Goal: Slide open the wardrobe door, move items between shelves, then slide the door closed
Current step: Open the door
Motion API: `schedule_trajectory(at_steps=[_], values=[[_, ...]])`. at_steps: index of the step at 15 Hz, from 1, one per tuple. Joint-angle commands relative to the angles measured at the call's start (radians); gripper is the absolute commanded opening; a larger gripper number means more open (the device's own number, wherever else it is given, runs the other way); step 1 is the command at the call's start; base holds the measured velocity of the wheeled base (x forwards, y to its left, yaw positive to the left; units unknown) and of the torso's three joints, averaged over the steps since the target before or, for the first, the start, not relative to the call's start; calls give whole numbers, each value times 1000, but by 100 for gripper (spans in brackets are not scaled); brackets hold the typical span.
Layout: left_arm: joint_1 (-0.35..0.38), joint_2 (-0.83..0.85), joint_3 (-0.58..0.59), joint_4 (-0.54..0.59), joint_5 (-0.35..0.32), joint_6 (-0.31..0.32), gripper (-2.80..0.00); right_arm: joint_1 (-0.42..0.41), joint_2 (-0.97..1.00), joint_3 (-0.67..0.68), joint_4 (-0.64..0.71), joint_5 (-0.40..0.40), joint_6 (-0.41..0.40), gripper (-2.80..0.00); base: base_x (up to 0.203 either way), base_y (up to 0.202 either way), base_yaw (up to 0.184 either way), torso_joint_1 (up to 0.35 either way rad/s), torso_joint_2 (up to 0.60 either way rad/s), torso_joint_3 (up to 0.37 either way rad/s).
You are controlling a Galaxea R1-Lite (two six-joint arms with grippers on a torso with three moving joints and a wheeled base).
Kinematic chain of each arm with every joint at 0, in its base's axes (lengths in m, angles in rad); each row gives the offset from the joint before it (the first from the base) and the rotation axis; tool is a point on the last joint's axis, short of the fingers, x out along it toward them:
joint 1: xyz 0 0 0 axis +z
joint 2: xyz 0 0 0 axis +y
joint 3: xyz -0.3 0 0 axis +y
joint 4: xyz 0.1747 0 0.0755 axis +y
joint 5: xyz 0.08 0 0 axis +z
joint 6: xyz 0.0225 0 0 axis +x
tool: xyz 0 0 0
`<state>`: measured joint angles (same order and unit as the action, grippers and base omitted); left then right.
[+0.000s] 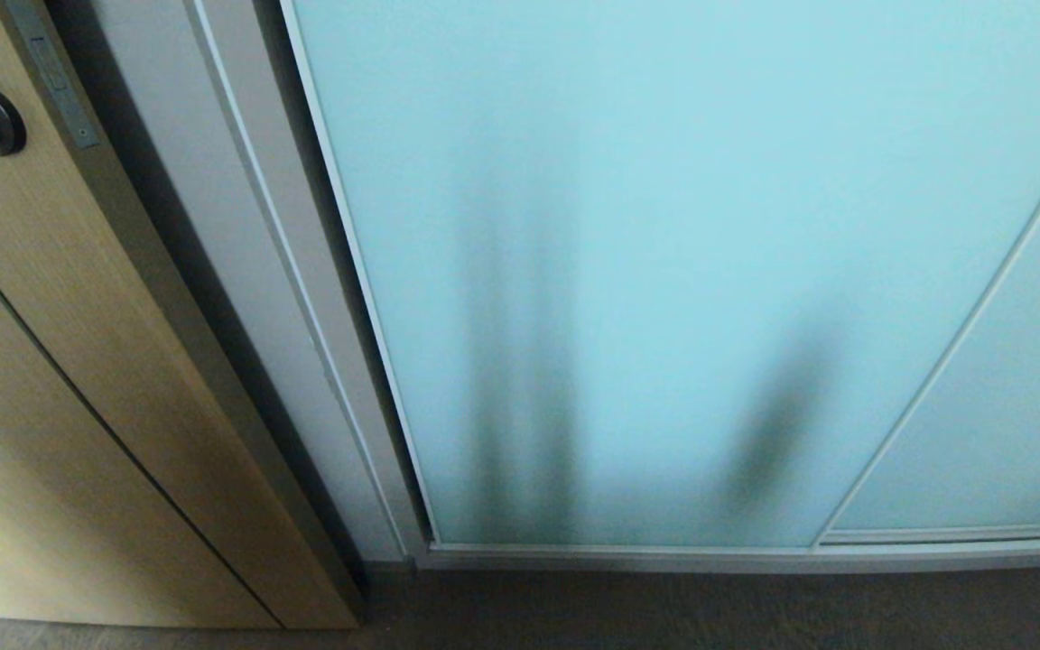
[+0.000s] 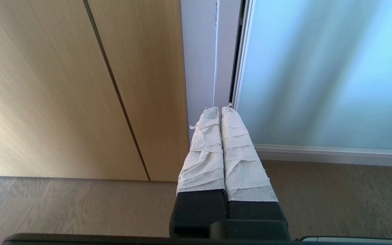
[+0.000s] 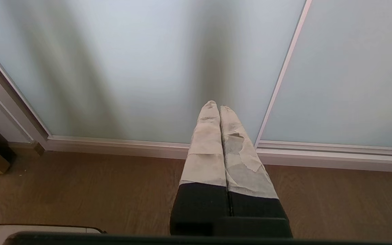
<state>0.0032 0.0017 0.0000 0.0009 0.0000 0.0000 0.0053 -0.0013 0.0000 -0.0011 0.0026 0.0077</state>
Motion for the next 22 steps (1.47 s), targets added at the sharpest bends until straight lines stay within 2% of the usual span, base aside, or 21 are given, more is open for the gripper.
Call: schedule_trajectory(at_steps=[1,19,21,22], values=[[0,0,0,0,0,0,-280,1,-3,2,0,0,0,-280,0,0,0,0,0,0],[0,0,-2,4,2,14,-280,1,-2,2,0,0,0,-280,0,0,0,0,0,0],[0,0,-15,-31,-8,33,-280,1,-3,2,0,0,0,-280,0,0,0,0,0,0],[1,4,-63,-58,-37,31,-280,1,-3,2,0,0,0,-280,0,0,0,0,0,0]])
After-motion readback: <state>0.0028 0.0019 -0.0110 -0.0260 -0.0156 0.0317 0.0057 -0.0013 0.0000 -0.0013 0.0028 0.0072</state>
